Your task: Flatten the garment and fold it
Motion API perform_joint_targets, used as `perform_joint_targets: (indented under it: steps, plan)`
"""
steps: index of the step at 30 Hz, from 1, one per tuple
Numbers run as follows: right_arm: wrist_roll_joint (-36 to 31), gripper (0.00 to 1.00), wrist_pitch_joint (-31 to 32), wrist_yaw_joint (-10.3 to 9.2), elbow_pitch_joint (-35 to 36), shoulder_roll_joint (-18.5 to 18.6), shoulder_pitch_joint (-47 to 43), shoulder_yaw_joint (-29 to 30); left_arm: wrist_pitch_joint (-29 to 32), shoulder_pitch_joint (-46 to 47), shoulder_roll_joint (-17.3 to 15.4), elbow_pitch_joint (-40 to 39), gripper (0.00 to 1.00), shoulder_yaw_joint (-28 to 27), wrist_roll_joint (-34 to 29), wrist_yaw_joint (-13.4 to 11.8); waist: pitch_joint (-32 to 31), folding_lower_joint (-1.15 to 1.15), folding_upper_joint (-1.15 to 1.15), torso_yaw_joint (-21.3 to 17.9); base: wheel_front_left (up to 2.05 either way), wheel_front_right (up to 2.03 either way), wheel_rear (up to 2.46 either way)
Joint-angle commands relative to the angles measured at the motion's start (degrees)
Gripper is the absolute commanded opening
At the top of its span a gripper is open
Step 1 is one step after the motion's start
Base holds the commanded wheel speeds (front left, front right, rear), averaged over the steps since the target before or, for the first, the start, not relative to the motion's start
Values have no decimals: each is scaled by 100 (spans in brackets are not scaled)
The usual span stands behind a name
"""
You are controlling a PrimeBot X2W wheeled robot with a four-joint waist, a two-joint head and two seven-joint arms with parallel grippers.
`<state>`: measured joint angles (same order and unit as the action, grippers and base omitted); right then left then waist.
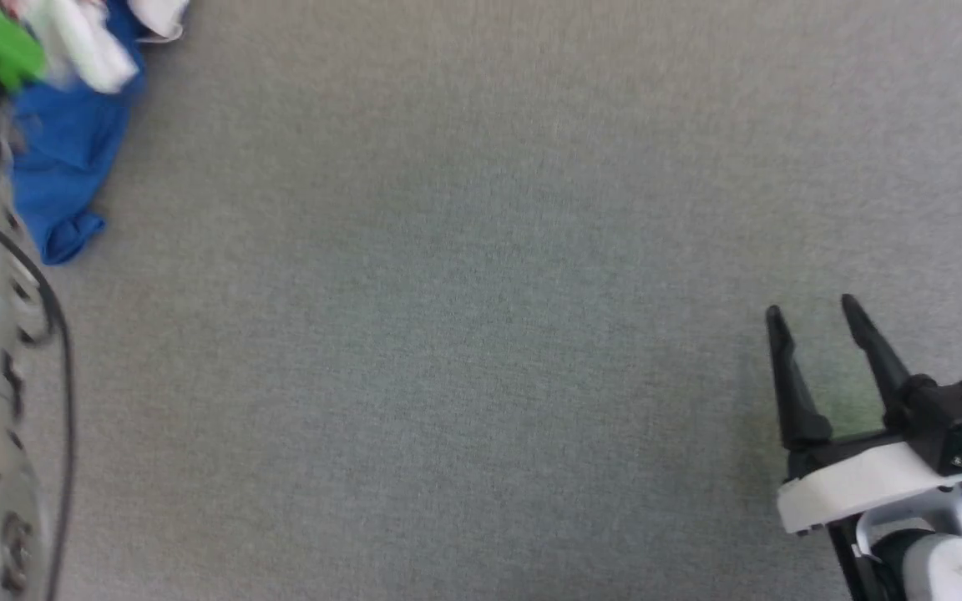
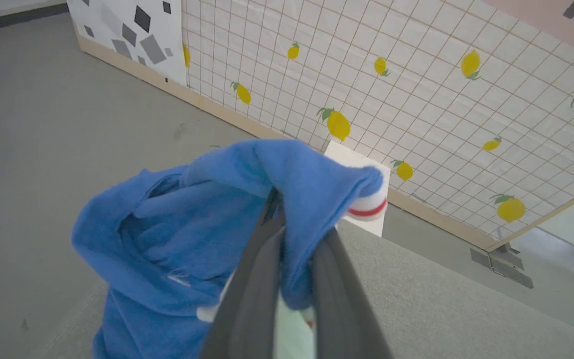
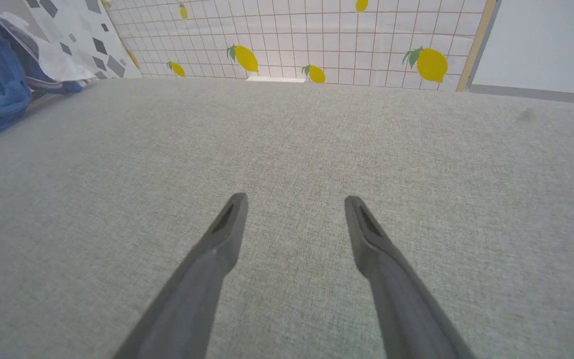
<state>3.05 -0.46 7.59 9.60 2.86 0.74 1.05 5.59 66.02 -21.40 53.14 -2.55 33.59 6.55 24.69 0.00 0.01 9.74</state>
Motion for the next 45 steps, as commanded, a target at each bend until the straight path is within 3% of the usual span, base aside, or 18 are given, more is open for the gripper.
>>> perform_joint_targets:
  steps: [1,8,16,25,33,37,38,45]
  plan:
    - [118,100,-131,-10,-130,1,124,-40,71,272,-65,-186,0,127,-1,59,-473,0,-1,-107,0,0,0]
    - [541,100,-627,-10,-965,1,237,-206,700,876,-38,-1790,0,1091,629,91,-1134,0,-1,-336,0,0,0]
    - [784,100,-1009,-10,-1648,1,292,-246,1699,707,400,-3114,0,1869,1662,92,-1693,0,-1,-714,0,0,0]
    - [920,100,-1197,-10,-2008,1,243,-223,2036,-1636,801,-3689,0,2733,2000,82,-1832,0,-1,-1116,0,0,0]
    - [987,100,-1271,-10,-2157,1,135,-241,2284,-3791,657,-2897,0,3920,1482,-36,-1877,0,-1,-1367,0,0,0]
    - [1056,100,-1299,-10,-2204,1,46,-139,2218,-4202,757,-2716,0,3940,1600,-179,-1920,0,-1,-1260,0,0,0]
    - [1058,100,-1304,-10,-2218,1,28,-117,2133,-4218,780,-2747,100,3854,1658,-216,-1945,0,-1,-1223,0,0,0]
    - [1092,100,-1294,-10,-2333,1,-70,-77,905,-4289,733,-3422,100,2673,2134,-539,-2285,0,-1,-954,0,0,0]
